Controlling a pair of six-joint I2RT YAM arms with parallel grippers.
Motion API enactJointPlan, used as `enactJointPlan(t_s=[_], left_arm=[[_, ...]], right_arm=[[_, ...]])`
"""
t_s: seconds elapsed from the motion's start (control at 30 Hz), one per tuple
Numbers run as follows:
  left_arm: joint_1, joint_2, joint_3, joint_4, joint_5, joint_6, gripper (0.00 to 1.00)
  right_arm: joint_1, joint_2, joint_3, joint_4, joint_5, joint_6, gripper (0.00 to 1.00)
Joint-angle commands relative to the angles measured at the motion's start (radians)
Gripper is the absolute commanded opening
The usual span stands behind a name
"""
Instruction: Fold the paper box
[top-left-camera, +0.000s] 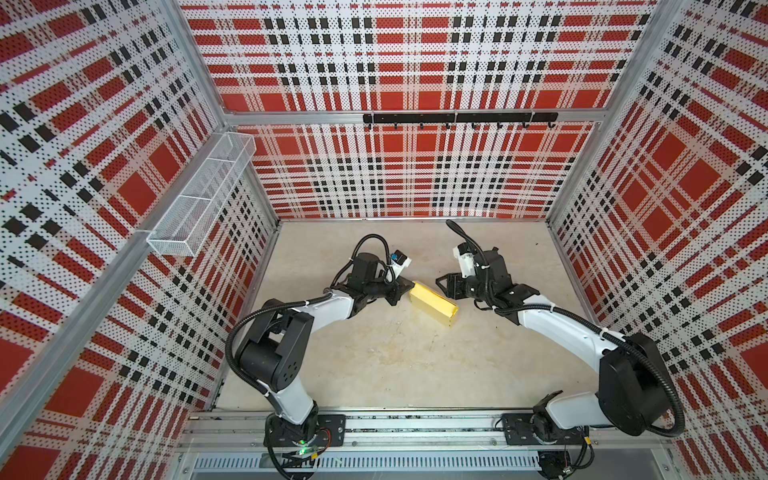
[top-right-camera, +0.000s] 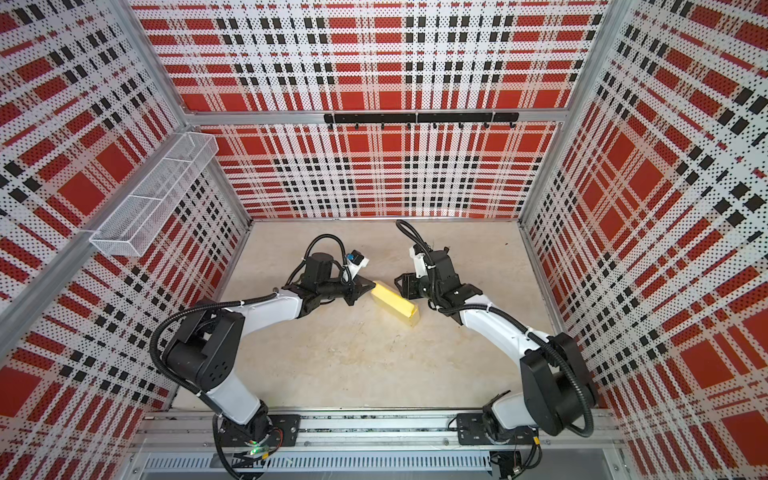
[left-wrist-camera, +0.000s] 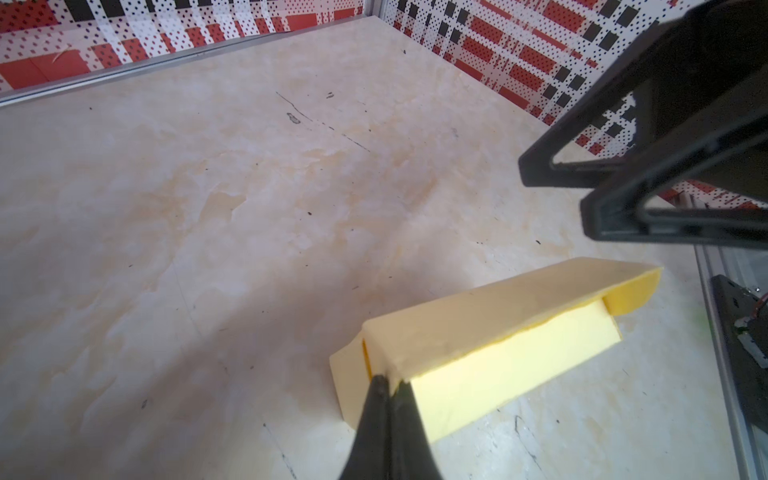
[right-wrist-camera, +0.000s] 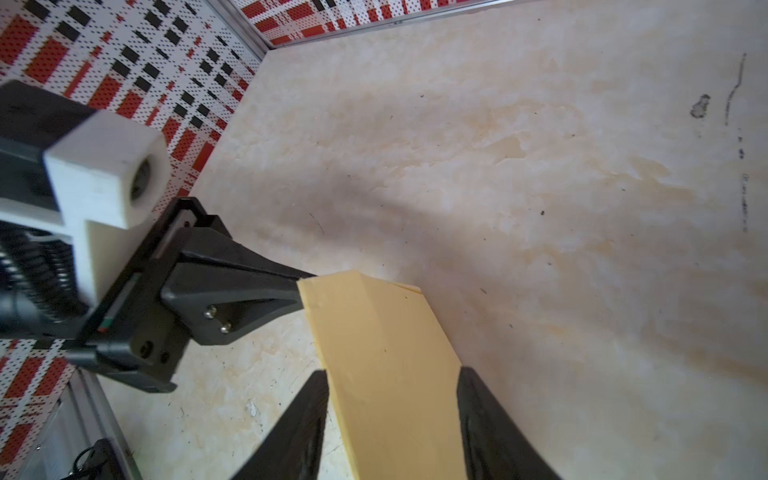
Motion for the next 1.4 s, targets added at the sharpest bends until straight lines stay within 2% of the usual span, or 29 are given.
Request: enactJointPlan(t_s=[0.0, 0.23, 0.53, 1.03, 1.37], left_arm=[[-0.008, 0.021, -0.023, 0.007, -0.011, 0.018, 0.0], [-0.01, 0.037, -0.026, 0.015, -0.017, 0.037, 0.0], [-0.017, 0.05, -0.026, 0.016, -0.02, 0.046, 0.0], [-0.023, 0.084, -0.005, 0.014, -0.019, 0.038, 0.0], [-0.021, 0.09, -0.008, 0.013, -0.019, 0.037, 0.0]], right_arm=[[-0.004, 0.014, -0.011, 0.084, -0.076, -0.005, 0.51], [-0.004, 0.021, -0.063, 0.122, -0.128, 0.011, 0.46], [-0.004, 0.026, -0.125, 0.192, -0.189, 0.015, 0.44], [-0.004, 0.041, -0.135, 0.172, -0.152, -0.034, 0.32], [0.046, 0.048, -0.176, 0.159, -0.037, -0.114, 0.24]])
